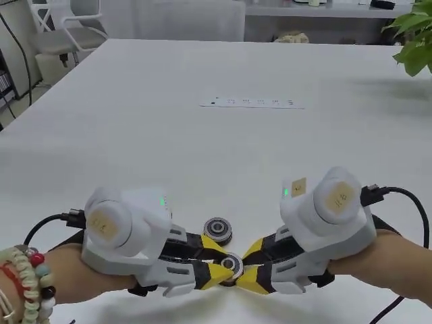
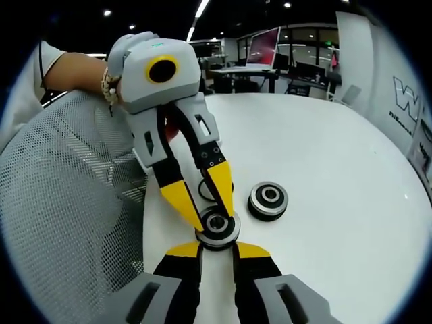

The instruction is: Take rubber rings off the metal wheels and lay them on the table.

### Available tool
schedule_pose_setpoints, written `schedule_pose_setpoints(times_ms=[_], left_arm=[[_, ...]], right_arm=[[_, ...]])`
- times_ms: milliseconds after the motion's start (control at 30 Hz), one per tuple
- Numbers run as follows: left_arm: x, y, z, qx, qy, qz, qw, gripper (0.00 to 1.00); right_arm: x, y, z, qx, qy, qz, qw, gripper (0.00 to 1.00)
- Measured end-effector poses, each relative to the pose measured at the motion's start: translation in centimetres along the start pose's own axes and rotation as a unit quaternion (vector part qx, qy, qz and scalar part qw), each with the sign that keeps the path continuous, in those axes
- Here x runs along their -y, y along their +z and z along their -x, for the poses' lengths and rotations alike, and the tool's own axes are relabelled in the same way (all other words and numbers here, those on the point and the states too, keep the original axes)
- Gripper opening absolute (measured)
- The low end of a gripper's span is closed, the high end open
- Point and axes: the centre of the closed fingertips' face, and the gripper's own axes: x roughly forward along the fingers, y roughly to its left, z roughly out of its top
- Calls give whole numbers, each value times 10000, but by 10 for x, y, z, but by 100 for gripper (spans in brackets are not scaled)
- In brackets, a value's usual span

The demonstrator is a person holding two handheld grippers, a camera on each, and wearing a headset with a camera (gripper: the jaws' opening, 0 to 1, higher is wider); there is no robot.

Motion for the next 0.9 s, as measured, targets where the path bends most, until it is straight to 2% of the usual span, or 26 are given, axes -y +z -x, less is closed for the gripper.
schedule_pose_setpoints(times_ms=[33,67,100,167,300,500,600,733,900], left_arm=[[0,0,0,2,0,1,10000,9],[0,0,0,5,3,4,10000,9],[0,0,0,8,5,6,10000,9],[0,0,0,11,4,7,10000,9],[-1,0,0,12,5,11,10000,9],[-1,0,0,14,4,9,10000,9],[-1,0,0,14,5,7,10000,9],[-1,0,0,16,6,6,10000,9],[0,0,0,22,6,9,10000,9]], right_arm=[[6,-5,2,-154,-167,113,9997,11],[-2,-10,1,-288,11,27,9996,4],[-1,-3,0,-79,12,244,9997,4],[-2,-7,1,-206,-36,108,9997,4],[-1,-7,0,-201,-26,106,9997,4],[-1,-6,0,-167,-4,-162,9997,4],[1,-6,1,-164,-37,-185,9997,7],[1,-2,1,-62,-27,-323,9995,18],[1,0,-1,-23,-55,-324,9995,18]])
